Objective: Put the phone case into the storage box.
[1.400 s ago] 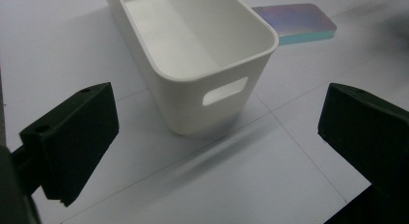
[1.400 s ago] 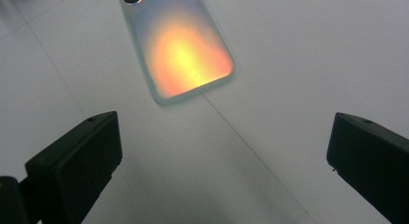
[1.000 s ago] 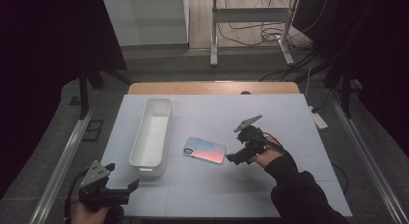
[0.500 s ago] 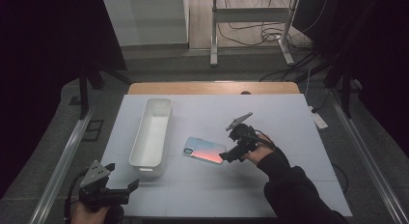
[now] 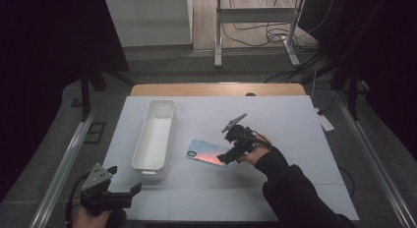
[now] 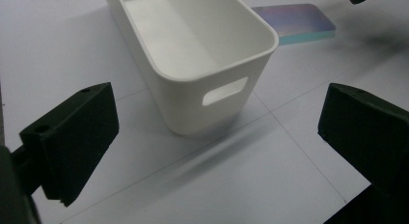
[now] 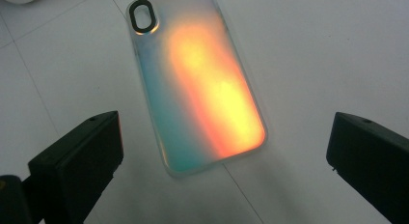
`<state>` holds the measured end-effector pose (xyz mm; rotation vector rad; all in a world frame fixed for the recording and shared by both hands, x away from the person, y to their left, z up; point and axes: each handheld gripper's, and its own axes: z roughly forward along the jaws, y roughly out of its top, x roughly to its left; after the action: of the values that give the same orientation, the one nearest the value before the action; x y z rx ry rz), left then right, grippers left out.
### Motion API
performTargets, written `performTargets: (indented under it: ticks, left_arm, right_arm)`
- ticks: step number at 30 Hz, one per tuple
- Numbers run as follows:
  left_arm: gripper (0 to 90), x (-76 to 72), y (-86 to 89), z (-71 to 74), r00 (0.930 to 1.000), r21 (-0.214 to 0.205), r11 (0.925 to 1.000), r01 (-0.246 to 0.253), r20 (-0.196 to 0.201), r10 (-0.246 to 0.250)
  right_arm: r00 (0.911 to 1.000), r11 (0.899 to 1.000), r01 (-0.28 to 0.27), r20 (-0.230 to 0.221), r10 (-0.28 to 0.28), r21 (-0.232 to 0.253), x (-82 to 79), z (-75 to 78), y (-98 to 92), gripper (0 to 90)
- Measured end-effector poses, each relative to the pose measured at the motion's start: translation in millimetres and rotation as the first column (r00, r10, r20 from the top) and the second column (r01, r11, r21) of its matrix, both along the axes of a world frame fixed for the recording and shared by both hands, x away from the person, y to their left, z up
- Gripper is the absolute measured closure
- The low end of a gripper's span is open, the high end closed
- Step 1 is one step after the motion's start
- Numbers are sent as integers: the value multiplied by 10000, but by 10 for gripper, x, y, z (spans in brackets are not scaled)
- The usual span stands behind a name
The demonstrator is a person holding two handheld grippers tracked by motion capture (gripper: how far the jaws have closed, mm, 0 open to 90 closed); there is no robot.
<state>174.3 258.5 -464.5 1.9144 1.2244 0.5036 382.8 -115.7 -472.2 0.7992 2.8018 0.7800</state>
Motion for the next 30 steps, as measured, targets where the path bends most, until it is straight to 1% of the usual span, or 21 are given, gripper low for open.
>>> performTargets:
  ticks: [4, 6, 9, 11, 13, 15, 17, 20, 22, 25, 26, 30]
  left_arm:
    - [12, 0, 2, -1, 10000, -10, 10000, -3, 3, 3]
    - [12, 0, 3, 0, 10000, -18, 10000, -3, 4, 3]
    - [11, -1, 3, -1, 10000, -23, 10000, -3, 7, 3]
    - [12, 0, 2, -1, 10000, -19, 10000, -7, 8, 7]
    - [11, 0, 1, -1, 10000, -8, 10000, -5, 4, 5]
    - [12, -1, 1, 0, 10000, -11, 10000, -8, 4, 8]
    - [12, 0, 2, 0, 10000, -6, 10000, -13, -2, 13]
    - [12, -1, 1, 0, 10000, 0, 10000, -15, -2, 15]
    - [12, -1, 0, 0, 10000, 6, 10000, -16, 0, 16]
    - [12, -1, 0, -1, 10000, 13, 10000, -19, 0, 19]
    - [12, 0, -1, -1, 10000, 16, 10000, -26, 5, 26]
    - [12, 0, 1, -1, 10000, 15, 10000, -22, -4, 22]
  right_arm:
    - [9999, 9999, -28, -114, 26, -120, 17, -14, 43, 0]
    - [9998, 9999, -77, -174, 76, -83, 25, -20, 60, 0]
    - [9998, 9997, -61, -181, 56, -240, 20, -31, 77, 65]
    - [9999, 9995, -9, -101, 6, -325, 19, -34, 79, 130]
    - [10000, 9994, -18, -35, 16, -335, 22, -27, 74, 218]
    - [10000, 9994, -30, -24, 29, -331, 28, -16, 71, 288]
    - [10000, 9995, -42, -56, 40, -313, 38, -6, 68, 381]
    - [9996, 9997, -92, -264, 86, -225, 55, -1, 64, 510]
    - [9986, 9997, -84, -523, 71, -239, 76, -2, 60, 662]
    - [9961, 9997, -158, -868, 143, -167, 119, -12, 47, 832]
    - [9961, 9997, -183, -868, 167, -180, 128, -15, 45, 867]
    - [9971, 9992, -246, -723, 223, -314, 161, -35, 44, 891]
